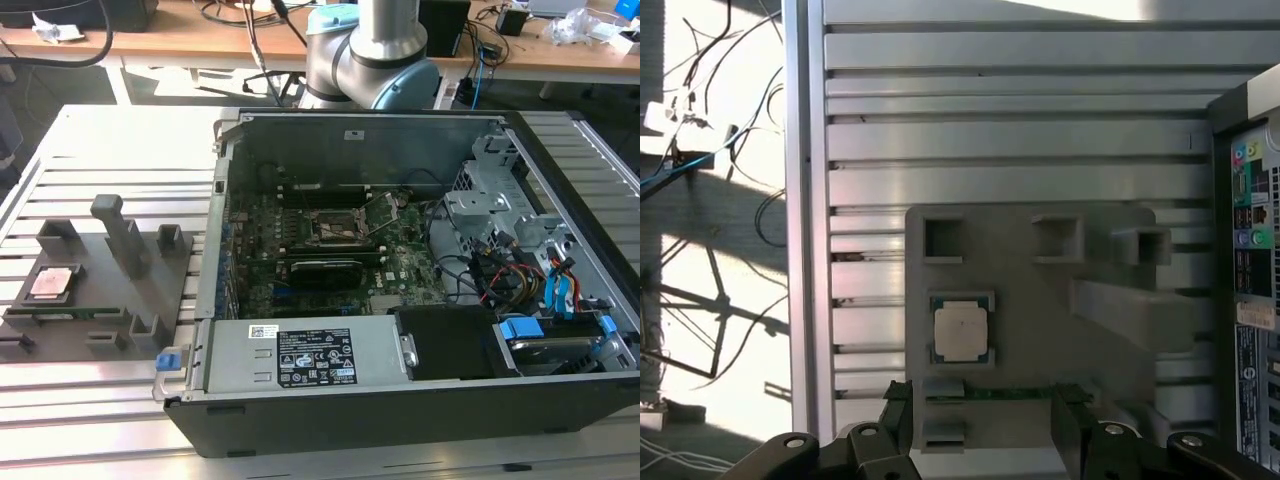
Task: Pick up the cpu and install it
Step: 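Pick up the cpu and move it towards the insertion slot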
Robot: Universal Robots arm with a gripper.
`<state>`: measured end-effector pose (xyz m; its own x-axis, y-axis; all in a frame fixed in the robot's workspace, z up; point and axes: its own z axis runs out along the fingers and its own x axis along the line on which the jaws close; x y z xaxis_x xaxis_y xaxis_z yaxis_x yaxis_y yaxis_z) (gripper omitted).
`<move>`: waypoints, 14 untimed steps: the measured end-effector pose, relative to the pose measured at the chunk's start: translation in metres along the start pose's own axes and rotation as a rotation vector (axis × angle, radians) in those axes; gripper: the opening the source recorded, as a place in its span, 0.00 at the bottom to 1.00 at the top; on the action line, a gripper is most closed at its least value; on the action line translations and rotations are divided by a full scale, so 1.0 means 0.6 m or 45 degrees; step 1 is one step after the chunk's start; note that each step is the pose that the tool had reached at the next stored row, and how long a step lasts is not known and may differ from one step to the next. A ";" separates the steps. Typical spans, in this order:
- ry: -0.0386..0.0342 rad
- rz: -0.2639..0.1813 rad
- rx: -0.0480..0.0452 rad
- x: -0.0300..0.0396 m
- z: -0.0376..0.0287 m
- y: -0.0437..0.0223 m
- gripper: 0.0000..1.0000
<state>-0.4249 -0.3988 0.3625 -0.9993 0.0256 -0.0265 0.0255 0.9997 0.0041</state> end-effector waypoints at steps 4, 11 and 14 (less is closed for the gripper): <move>0.0000 0.000 0.000 0.000 0.008 0.000 0.66; 0.0000 0.000 0.000 0.000 0.017 0.000 0.66; -0.0001 0.000 0.000 0.001 0.020 0.000 0.66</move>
<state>-0.4249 -0.3989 0.3507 -0.9993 0.0256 -0.0266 0.0255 0.9997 0.0042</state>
